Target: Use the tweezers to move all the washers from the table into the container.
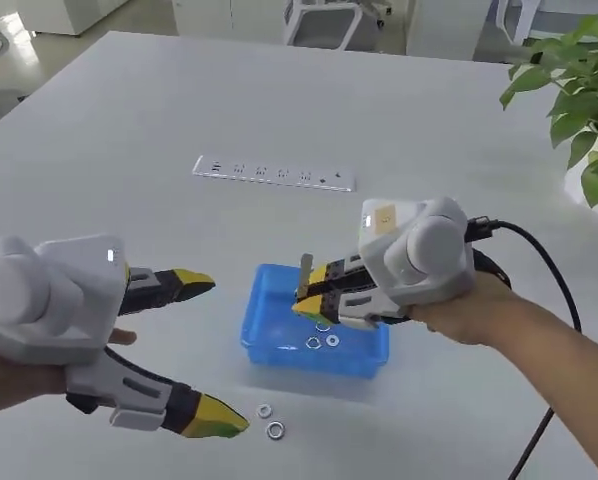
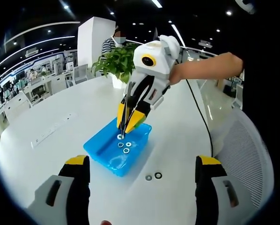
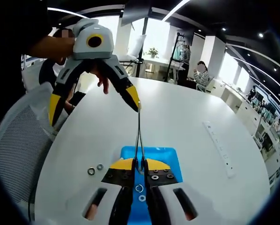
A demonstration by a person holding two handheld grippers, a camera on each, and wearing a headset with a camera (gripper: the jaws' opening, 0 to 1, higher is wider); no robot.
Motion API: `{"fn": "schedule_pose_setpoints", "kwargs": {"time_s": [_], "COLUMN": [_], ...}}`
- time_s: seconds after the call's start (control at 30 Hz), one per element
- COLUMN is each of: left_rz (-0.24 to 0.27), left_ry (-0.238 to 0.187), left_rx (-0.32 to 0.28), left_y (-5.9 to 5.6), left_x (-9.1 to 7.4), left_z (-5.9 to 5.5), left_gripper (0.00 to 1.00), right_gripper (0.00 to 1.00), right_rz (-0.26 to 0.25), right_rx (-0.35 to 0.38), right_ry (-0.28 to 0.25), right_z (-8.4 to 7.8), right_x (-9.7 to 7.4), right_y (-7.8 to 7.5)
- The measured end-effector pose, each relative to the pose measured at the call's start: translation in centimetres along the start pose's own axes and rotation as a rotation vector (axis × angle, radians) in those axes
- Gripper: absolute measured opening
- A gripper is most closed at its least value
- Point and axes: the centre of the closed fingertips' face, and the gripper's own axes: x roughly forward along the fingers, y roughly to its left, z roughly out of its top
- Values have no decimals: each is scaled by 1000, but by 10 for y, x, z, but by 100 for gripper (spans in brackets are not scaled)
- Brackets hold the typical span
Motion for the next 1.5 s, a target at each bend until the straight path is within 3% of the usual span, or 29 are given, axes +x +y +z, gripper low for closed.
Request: {"fn": "schedule_pose_setpoints", "kwargs": {"time_s": [0.73,0.93,1.23,1.5], "left_rz": [17,16,33,15], "left_ry": [4,7,3,14], "left_rx": [-23,-18,54,131], "left_y": [16,23,37,47], "left_x": [4,10,21,37], "left_z": [-4,-1,12,23], "left_gripper": [99,93,65,39], "right_gripper": [8,8,8,8], "right_rz": [29,42,65,81], "right_rx": [43,49,61,59], "right_ry": [-3,9,31,48], "right_z": [-22,-32,-43,-50], "right_x": [29,36,44,49], "right_y": [-3,-2,0,4]}}
